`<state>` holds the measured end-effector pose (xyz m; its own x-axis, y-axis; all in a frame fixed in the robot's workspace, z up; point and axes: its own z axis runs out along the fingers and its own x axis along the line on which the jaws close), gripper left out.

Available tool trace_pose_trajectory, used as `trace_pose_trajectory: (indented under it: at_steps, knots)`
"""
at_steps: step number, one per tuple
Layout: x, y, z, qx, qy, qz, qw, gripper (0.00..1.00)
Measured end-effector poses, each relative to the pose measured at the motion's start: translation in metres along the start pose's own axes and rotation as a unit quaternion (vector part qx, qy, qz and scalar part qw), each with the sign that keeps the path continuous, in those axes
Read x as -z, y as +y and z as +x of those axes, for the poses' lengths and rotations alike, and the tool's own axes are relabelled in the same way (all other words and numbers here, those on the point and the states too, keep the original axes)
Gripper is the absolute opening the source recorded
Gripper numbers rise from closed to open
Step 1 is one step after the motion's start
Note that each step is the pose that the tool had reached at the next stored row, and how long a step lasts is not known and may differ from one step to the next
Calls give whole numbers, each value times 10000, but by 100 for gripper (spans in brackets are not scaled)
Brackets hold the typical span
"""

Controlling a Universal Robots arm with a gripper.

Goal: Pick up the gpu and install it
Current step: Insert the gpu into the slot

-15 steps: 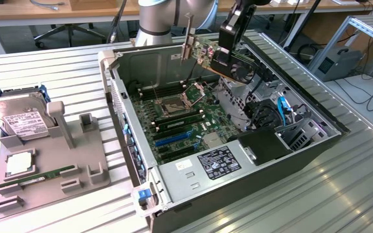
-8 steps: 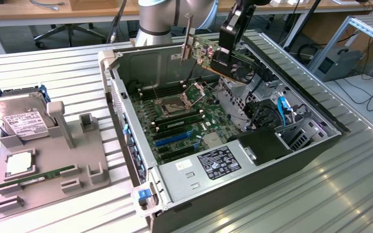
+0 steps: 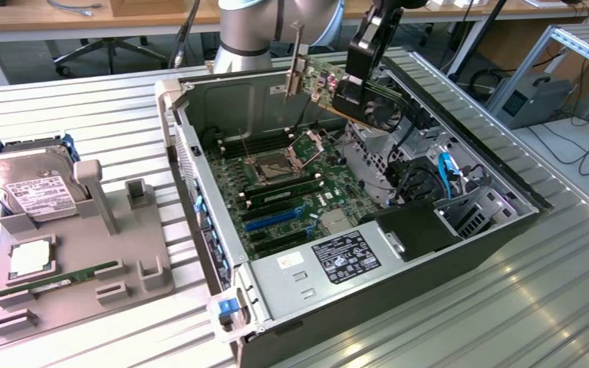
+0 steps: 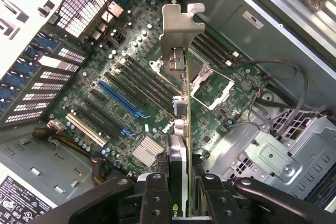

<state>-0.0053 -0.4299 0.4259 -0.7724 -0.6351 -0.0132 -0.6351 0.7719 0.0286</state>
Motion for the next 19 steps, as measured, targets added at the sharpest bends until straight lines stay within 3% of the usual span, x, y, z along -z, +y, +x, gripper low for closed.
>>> trace_pose_trajectory:
  at_steps: [19]
  knots:
    - [-2, 0, 0, 213, 6, -3, 9998, 27]
